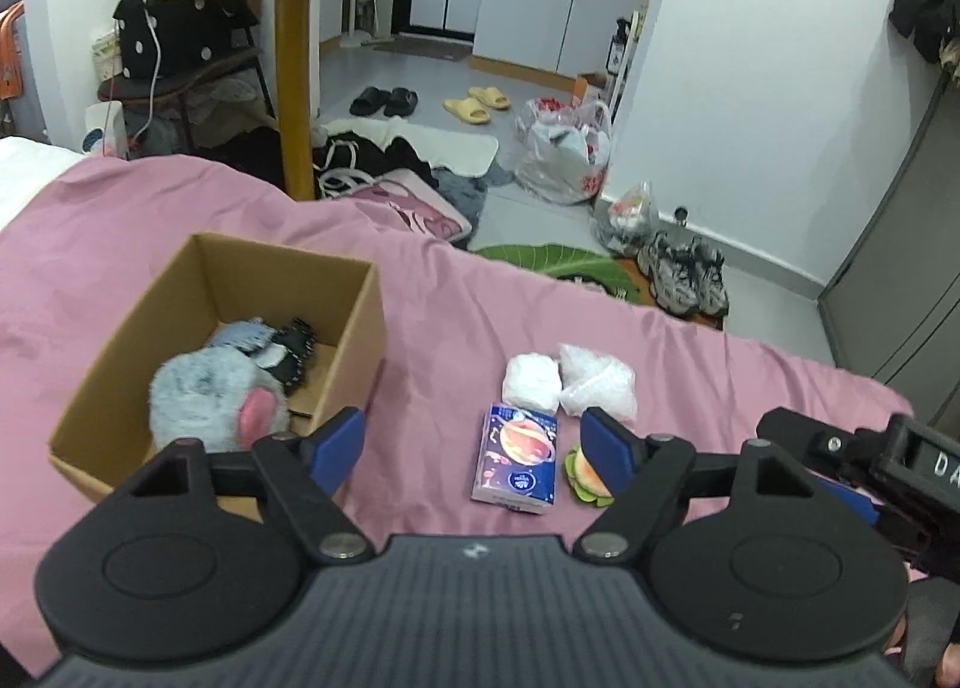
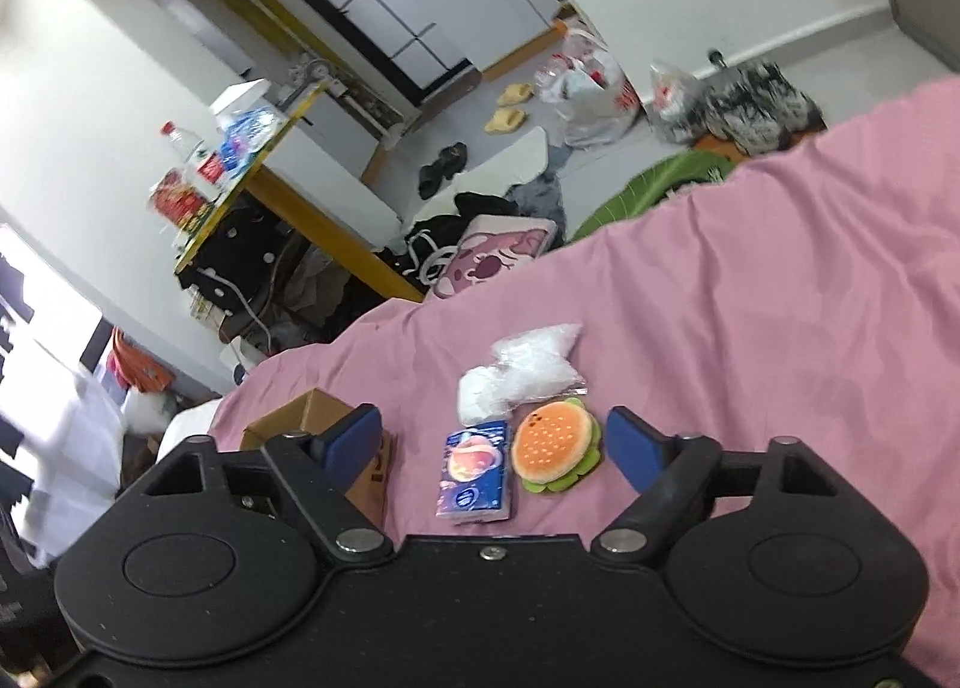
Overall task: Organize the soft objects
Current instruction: 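Move the left tool toward the blue tissue pack while the right tool moves toward the burger plush, then grasp the blue tissue pack with the left tool while the right tool grasps the burger plush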
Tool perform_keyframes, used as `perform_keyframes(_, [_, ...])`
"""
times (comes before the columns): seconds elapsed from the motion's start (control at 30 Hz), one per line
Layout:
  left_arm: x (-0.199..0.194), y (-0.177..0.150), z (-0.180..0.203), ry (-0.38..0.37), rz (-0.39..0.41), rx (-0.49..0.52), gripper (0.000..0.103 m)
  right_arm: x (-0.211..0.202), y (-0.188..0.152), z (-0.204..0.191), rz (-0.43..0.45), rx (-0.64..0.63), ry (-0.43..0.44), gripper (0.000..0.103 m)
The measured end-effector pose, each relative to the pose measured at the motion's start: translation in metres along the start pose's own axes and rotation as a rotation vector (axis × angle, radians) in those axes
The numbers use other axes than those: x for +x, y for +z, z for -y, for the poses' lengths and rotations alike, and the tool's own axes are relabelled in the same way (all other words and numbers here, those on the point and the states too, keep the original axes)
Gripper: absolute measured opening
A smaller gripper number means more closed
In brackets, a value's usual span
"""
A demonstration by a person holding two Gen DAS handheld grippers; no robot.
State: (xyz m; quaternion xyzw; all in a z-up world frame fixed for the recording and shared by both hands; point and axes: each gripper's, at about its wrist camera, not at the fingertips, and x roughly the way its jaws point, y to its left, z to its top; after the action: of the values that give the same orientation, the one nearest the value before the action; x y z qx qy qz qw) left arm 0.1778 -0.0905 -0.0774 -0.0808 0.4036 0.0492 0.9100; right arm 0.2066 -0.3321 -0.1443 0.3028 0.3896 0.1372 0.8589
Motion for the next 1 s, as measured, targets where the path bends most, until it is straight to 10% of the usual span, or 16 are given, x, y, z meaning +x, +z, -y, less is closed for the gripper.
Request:
perform_keyframes(0.4, [0.072,-0.003,0.018,-0.022,-0.125,-0.014,0.051,0.053,-0.002,0.022,-0.122,0.064,-0.005,0.068])
perform_keyframes(1.0, [0.142,-0.014,0.014,-0.009,-0.278,-0.084,0.050,0.096,-0.005,0.048,-0.238,0.155,0.013,0.060])
